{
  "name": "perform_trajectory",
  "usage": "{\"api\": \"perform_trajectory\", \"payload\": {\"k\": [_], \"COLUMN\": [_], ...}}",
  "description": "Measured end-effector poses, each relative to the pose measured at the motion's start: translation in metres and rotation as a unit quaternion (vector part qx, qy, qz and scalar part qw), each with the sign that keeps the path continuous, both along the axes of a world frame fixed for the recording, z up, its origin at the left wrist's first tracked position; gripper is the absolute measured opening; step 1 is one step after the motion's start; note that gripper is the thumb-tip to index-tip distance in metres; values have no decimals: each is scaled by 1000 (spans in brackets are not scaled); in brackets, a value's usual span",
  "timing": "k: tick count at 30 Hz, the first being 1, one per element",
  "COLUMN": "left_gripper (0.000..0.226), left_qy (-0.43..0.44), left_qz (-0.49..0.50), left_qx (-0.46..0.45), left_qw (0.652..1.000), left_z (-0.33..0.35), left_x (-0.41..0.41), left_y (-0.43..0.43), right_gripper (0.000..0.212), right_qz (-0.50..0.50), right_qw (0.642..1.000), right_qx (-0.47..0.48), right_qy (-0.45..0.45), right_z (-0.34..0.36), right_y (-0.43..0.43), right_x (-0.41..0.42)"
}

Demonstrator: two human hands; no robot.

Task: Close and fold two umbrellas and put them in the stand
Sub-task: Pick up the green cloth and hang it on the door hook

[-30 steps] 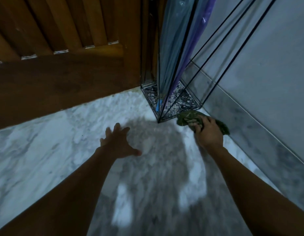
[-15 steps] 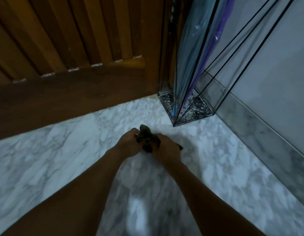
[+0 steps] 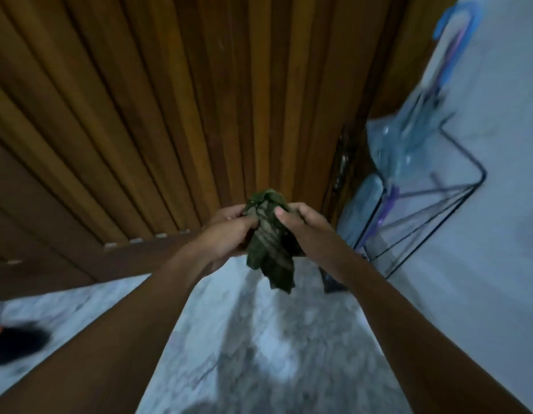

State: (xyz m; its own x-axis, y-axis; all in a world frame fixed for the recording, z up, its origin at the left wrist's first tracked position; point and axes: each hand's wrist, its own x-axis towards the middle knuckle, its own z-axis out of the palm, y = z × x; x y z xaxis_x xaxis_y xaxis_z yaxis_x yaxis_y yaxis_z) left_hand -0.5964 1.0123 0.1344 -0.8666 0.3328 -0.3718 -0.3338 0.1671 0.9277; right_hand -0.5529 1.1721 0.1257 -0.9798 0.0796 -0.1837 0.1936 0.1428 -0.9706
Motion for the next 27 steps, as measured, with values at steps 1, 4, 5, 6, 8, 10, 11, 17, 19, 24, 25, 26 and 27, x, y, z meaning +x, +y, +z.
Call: {"api": "perform_trajectory", "payload": {"k": [1, 4, 5, 6, 8, 10, 11, 17, 19, 24, 25, 26, 27], "left_gripper": [22, 33, 29, 20, 32, 29, 27, 21, 21, 19, 18, 17, 16], "left_qy": [6, 21, 22, 19, 23, 47, 62, 147, 169, 216, 230, 242, 252], "left_qz": [12, 53, 58, 60, 45, 27, 28, 33, 53, 132, 151, 165, 176], "left_qx": [-4, -15, -19, -21, -23, -24, -28, -81, -93, -143, -150, -157, -160], "left_qw": [1000, 998, 998, 998, 998, 998, 997, 985, 980, 957, 950, 943, 938], "left_z": [45, 187, 236, 284, 375, 452, 487, 631, 657, 686, 688, 690, 692], "left_x": [3, 15, 22, 29, 43, 59, 66, 103, 111, 115, 113, 110, 106], "left_y": [-9, -43, -57, -72, -105, -140, -158, -265, -300, -370, -381, -392, -404], "right_gripper": [21, 17, 18, 20, 21, 21, 22, 11, 8, 17, 16, 14, 13], "right_qz": [19, 74, 87, 101, 125, 148, 159, 187, 195, 266, 266, 265, 265], "right_qw": [999, 990, 986, 981, 974, 969, 965, 947, 949, 934, 929, 925, 922], "right_qx": [34, 105, 128, 146, 171, 178, 187, 202, 160, 100, 109, 115, 121], "right_qy": [11, 49, 60, 71, 83, 88, 94, 163, 188, 215, 232, 245, 255], "right_z": [48, 197, 245, 291, 379, 455, 490, 628, 652, 688, 693, 697, 700], "right_y": [-7, -37, -50, -64, -93, -123, -139, -227, -252, -313, -324, -335, -345], "right_x": [0, 6, 10, 14, 21, 30, 34, 49, 49, 38, 33, 26, 18]}}
